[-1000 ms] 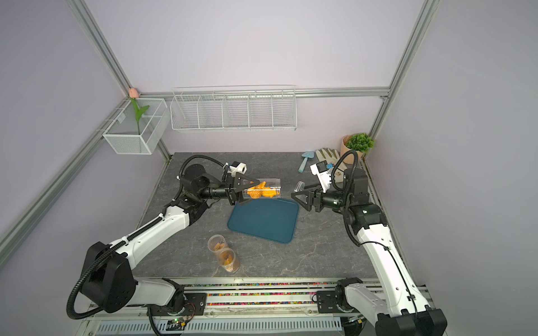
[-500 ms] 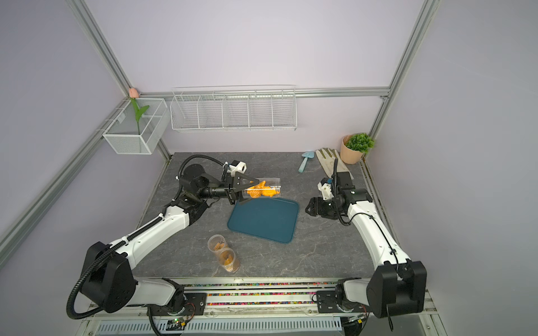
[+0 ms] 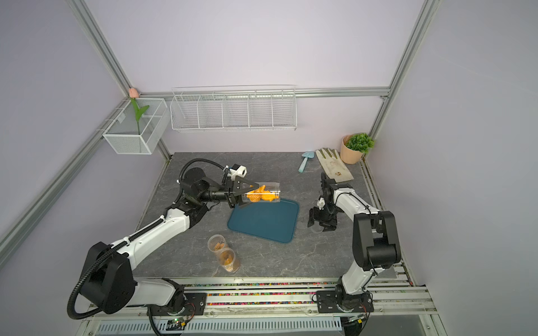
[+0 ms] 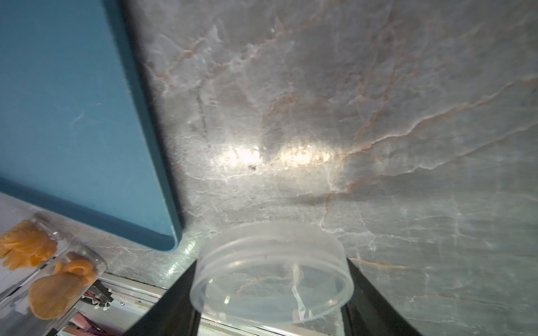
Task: Pour the cookies out of the jar
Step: Place the lid at the center of the board.
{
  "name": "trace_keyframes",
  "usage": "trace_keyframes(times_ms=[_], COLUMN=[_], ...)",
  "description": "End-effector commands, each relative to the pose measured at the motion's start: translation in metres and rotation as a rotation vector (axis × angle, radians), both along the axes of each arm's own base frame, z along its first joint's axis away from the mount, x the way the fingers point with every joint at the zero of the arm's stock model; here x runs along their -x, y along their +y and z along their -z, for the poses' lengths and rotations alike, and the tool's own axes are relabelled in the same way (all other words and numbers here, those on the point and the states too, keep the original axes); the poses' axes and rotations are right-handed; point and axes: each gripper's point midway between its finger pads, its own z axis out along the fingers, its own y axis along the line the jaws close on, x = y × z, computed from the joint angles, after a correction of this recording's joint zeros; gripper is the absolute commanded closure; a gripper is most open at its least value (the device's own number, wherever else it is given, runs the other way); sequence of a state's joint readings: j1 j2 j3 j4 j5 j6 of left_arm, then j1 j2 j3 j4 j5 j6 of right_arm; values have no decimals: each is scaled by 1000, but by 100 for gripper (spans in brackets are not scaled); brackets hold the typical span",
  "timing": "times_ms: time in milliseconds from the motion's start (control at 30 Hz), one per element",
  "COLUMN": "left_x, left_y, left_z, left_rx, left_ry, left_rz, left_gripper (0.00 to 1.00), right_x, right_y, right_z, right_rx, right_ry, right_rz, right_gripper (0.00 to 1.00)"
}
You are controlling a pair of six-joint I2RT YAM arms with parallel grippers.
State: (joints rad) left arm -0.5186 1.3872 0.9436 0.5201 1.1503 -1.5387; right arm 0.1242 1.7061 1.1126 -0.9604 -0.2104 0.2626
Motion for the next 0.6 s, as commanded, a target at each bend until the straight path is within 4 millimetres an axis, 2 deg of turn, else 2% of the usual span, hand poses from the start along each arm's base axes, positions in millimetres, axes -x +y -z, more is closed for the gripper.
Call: trace_keyframes(times_ms=[0, 300, 567], left_x=[14, 17, 19], left_y=[4, 6, 8], left_z=[-16, -15, -14], left_rx=[37, 36, 36], left_ry=[-52, -52, -50], left_rz=[25, 23, 13], left_gripper=[36, 36, 36], right_x=[0, 12, 12], right_y=[-4, -9, -6], right_z=[7, 30, 30], right_rx=[31, 90, 88], right_ry=[31, 123, 127], right_rz=[20, -5, -16], right_gripper=[29, 27, 11])
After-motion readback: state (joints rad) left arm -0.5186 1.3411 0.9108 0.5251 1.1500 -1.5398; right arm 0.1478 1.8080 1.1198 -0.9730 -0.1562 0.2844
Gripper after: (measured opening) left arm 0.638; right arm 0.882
